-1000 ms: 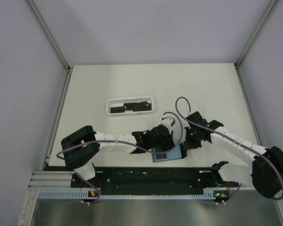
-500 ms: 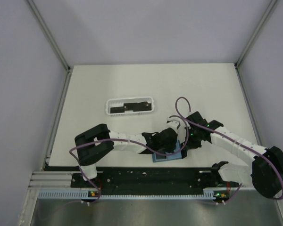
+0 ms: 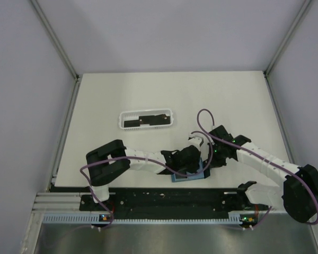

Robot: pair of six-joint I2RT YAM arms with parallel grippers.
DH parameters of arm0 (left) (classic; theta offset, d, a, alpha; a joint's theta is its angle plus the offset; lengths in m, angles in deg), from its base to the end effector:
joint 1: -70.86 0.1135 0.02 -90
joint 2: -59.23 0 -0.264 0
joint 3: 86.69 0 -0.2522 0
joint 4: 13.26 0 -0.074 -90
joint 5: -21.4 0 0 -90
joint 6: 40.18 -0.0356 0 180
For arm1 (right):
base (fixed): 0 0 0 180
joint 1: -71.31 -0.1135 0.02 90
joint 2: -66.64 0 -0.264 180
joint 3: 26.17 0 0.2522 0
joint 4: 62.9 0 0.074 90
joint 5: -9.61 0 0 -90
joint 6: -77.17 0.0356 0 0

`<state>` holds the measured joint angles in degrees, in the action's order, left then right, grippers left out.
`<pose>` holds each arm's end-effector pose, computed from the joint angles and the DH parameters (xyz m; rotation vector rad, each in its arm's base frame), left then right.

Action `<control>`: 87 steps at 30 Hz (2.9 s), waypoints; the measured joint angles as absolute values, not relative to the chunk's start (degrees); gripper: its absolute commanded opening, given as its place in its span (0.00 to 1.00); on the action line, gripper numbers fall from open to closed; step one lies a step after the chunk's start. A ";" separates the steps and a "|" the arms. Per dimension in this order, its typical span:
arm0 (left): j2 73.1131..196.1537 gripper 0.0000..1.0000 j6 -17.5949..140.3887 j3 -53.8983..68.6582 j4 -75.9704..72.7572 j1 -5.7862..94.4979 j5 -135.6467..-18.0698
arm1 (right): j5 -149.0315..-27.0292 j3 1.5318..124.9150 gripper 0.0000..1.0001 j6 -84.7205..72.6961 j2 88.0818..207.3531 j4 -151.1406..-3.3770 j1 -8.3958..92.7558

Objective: Put the credit cards into the card holder
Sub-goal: Insert the credit card into the card holder.

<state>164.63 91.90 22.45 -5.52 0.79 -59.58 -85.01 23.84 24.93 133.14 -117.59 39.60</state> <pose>0.1343 -0.3540 0.1516 0.5072 2.3869 -0.7877 0.1617 0.1033 0.1804 0.1334 2.8914 0.3693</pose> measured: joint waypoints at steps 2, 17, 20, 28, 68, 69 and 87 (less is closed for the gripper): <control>164.63 0.00 91.92 22.45 -5.52 0.64 -59.76 | -85.01 23.84 0.00 24.93 133.14 -117.59 39.60; 164.65 0.00 95.51 22.78 -4.45 -0.69 -58.97 | -84.99 23.84 0.00 24.93 133.14 -117.57 39.60; 164.59 0.00 96.14 22.16 -2.31 -1.26 -57.64 | -84.99 23.84 0.00 24.93 133.14 -117.57 39.60; 164.48 0.00 97.61 19.37 6.43 -2.62 -53.81 | -84.95 23.69 0.00 24.93 133.11 -117.50 39.60; 156.85 0.00 103.40 30.99 2.10 -2.44 -52.74 | -88.71 22.18 0.00 25.11 118.43 -116.67 39.60; 156.85 0.00 103.40 30.99 2.10 -2.44 -52.74 | -89.36 21.85 0.00 25.13 118.34 -116.17 39.60; 156.85 0.00 103.36 31.02 2.06 -2.38 -52.96 | -92.75 14.57 0.00 25.37 118.40 -108.65 39.60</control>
<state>156.85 103.36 31.02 2.06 -2.38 -52.96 -92.75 14.57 25.37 118.40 -108.65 39.60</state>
